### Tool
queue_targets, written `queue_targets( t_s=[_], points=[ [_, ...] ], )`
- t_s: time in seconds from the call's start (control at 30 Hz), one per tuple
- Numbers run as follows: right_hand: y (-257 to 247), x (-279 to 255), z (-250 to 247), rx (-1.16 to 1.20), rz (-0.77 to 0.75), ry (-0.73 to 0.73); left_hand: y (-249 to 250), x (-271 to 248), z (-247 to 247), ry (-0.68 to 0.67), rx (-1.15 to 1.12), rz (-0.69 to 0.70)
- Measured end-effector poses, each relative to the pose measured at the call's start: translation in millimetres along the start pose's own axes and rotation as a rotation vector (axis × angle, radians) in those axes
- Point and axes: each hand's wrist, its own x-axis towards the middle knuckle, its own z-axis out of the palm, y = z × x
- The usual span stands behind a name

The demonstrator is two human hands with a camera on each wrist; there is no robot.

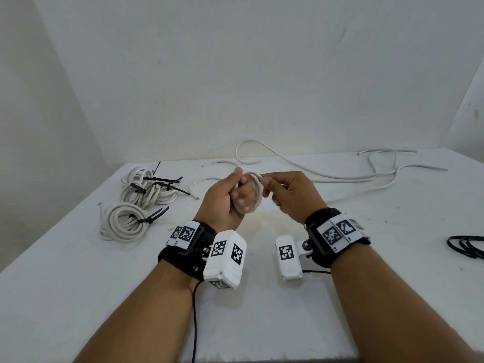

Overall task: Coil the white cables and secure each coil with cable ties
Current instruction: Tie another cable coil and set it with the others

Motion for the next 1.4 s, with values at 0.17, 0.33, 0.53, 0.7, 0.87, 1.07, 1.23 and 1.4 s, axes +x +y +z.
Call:
queue_targets(
  t_s=[0.17,0.33,0.53,0.7,0.87,1.07,1.23,1.4],
  points=[
    [-6,-5,13,-0.281,0.130,-0.345,1,7,-4,0.109,-0.094,0.118],
    [-21,-10,14,-0.515,0.081,-0.468,-8,10,-8,0.334,0.386,0.211],
    [-40,-10,9,-0.684,-0.006,-0.357,-21,10,-7,0.279,1.079,0.119],
    [-45,-10,-1,-0.648,-0.003,-0.249,-17,0,5,0.154,1.210,-0.013],
    [-42,-9,-6,-0.481,-0.056,-0.247,-13,-1,9,0.071,1.179,-0.035],
    [-34,-8,0,-0.355,-0.214,-0.154,-10,-3,13,0.130,0.925,-0.053],
    [-30,-12,-9,-0.079,-0.113,-0.348,-2,-4,8,0.119,0.653,-0.184],
    [-30,-13,-6,-0.079,-0.080,-0.210,5,-1,6,0.256,0.587,-0.206]
  ],
)
